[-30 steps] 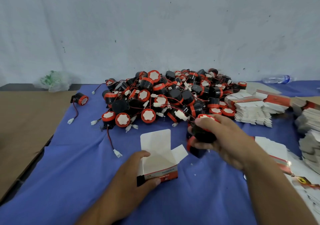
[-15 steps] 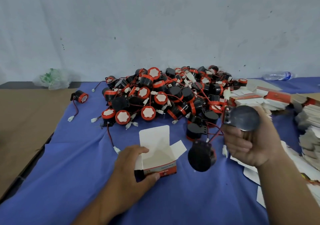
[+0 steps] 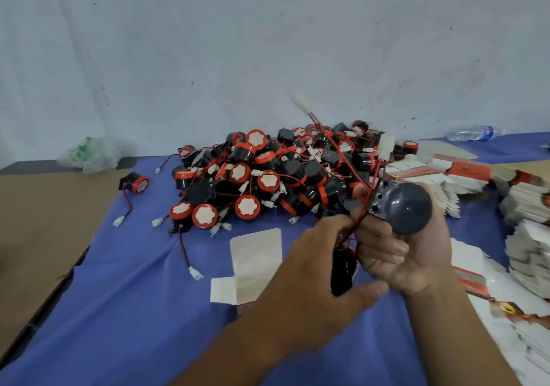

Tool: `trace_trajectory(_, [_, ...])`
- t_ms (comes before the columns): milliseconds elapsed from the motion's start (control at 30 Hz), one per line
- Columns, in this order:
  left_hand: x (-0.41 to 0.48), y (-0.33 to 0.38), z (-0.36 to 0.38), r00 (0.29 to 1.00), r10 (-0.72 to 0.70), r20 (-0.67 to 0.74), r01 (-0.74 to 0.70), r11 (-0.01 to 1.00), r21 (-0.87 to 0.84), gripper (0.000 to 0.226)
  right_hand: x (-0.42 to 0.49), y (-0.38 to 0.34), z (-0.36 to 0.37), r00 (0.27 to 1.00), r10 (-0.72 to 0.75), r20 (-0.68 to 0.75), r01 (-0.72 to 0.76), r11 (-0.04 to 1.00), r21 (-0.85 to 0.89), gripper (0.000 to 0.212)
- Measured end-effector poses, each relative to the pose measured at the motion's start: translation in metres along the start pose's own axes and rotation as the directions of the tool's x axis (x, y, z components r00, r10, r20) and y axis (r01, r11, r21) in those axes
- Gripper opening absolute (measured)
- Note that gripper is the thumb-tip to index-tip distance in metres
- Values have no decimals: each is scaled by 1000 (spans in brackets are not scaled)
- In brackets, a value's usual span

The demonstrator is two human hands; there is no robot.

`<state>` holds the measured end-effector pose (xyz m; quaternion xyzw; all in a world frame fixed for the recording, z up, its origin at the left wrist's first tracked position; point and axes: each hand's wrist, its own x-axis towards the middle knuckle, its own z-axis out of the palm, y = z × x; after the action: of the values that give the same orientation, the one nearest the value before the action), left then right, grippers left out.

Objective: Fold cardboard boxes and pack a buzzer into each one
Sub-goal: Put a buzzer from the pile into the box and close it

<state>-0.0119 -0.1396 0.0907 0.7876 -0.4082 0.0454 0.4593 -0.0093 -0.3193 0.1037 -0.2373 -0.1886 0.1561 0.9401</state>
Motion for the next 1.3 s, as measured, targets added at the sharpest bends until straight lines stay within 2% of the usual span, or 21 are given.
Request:
trace_trajectory(67, [5,3,2,997,2,-72,-6,998,-56,32,-2,-2,3,999,-24,-31,25,1000,14,45])
trace_trajectory(133, [4,4,4,991,32,-128,-36,999,-24,12,-3,-8,6,978,-104,-180,78,987,-144,32])
trace_trajectory(200, [2,6,1,982,47,-181,-51,999,-13,11,-4,-10,8,934,-185,-306,91,951,-297,43])
trace_trajectory(333, [3,3,-18,955,-15,-295,-7,997,-72,12,-5,-13,9,908,-233,-348,88,918,-387,49])
trace_trajectory(433, [-2,-5,-24,933,-4,-361,1,1000,-8,14,-5,-8,12,935,-116,-336,-34,911,-411,58])
trace_trajectory(567, [-7,-12,-17,928,-39,-371,38,999,-11,10,6,7,18,935,-67,-348,-74,923,-378,41])
trace_trajectory(633, [-5,-15,-15,919,-89,-383,57,994,-93,9,11,12,18,936,-39,-350,-101,922,-374,54])
trace_trajectory(700, [-2,-18,-16,890,-131,-437,67,985,-159,19,13,14,17,932,-9,-364,-163,885,-437,68])
trace_trajectory(733, [-1,-20,-17,875,-125,-467,64,987,-145,21,14,16,16,926,9,-377,-194,869,-456,75])
trace_trajectory(800, [0,-22,-18,837,-108,-536,55,992,-114,12,16,18,15,915,38,-402,-228,870,-437,80])
trace_trajectory(833, [0,-23,-18,806,-98,-584,57,995,-88,8,17,19,14,910,45,-412,-231,880,-415,77])
trace_trajectory(867, [1,-25,-20,766,-78,-639,66,997,-43,13,18,21,14,906,48,-419,-232,887,-399,70])
trace_trajectory(933, [3,-31,-26,694,-32,-720,95,994,48,15,21,24,13,897,61,-437,-259,875,-410,50])
trace_trajectory(1033, [7,-40,-33,652,-29,-758,142,986,84,14,25,31,11,902,95,-420,-293,851,-436,28])
trace_trajectory(1133, [8,-44,-36,691,-16,-722,105,991,78,13,27,39,8,929,94,-359,-264,848,-460,33])
trace_trajectory(1233, [14,-40,-41,802,107,-588,27,976,214,11,31,46,4,953,19,-301,-171,858,-484,44])
trace_trajectory(1300, [23,-37,-46,860,129,-494,-14,973,229,12,34,47,2,952,-58,-301,-113,846,-521,41])
